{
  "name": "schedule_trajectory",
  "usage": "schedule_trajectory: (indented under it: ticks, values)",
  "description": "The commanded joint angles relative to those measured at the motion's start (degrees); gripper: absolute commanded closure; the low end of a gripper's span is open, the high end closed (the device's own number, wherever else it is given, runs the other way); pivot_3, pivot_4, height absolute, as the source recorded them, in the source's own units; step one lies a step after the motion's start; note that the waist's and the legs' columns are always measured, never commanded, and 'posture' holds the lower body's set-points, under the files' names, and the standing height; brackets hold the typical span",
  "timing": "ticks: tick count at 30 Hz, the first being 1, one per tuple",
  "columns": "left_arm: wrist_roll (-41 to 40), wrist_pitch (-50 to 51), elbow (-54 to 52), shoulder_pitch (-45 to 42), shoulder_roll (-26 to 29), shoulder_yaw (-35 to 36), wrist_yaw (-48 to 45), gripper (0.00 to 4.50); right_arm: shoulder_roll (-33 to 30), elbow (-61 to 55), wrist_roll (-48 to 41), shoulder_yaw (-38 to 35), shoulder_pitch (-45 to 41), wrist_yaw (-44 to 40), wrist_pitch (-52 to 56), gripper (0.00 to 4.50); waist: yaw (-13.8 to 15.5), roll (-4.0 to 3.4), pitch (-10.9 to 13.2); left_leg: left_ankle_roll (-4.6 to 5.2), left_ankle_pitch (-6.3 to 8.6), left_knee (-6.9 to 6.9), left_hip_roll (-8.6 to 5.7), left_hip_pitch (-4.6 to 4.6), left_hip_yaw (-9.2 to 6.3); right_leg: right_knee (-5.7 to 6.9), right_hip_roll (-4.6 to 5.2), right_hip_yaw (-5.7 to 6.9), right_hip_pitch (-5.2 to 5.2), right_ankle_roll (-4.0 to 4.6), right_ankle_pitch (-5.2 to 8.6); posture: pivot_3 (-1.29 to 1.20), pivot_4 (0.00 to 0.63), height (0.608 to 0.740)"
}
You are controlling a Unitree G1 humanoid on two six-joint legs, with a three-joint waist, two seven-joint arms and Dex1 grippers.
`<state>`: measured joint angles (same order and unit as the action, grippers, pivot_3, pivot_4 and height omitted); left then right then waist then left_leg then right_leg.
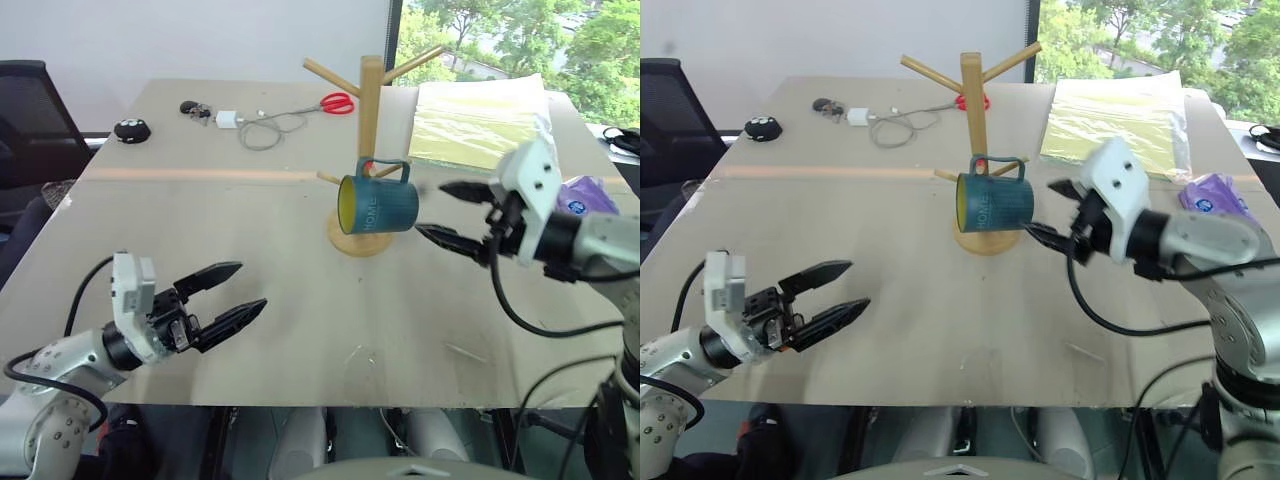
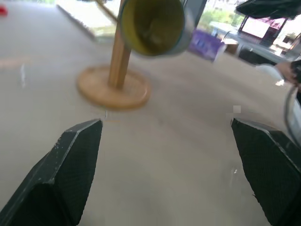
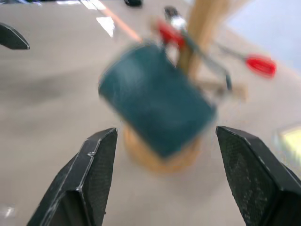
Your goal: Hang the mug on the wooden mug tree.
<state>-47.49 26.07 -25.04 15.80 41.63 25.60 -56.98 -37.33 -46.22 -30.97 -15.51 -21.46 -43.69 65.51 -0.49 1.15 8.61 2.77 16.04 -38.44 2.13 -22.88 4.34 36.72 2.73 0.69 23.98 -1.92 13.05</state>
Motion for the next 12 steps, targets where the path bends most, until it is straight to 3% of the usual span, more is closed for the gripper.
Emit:
schedule_trajectory:
  ticks: [1,7,12]
  values:
    - [2.7,-0.9,1.6,-0.5,1.6,0.1,-0.3,0.0,-2.0,-3.0,-2.4,-10.2,13.8,-5.3,-6.1,0.07,0.1,0.01,0.0,0.01,0.01,-0.01,0.0,0.03,-0.08,-0.01,-0.01,0.05,-0.11,-0.01,0.0,0.0,0.15,0.74]
    - [6.6,-1.6,4.1,-1.0,3.2,-1.2,-1.6,0.0,-2.5,-1.1,2.0,-17.1,34.3,-9.6,-20.1,0.07,-0.2,0.01,0.0,0.01,0.0,-0.02,0.04,0.17,-0.02,0.0,-0.07,-0.05,-0.14,-0.06,0.04,0.0,0.15,0.74]
    - [8.9,-1.6,5.9,-1.2,4.3,-2.3,-3.2,0.0,-1.8,1.2,3.6,-16.2,42.3,-10.1,-28.2,0.07,-0.3,0.0,0.0,0.0,0.0,-0.07,0.07,0.28,0.03,0.02,-0.07,-0.11,-0.19,-0.19,0.12,0.0,0.15,0.74]
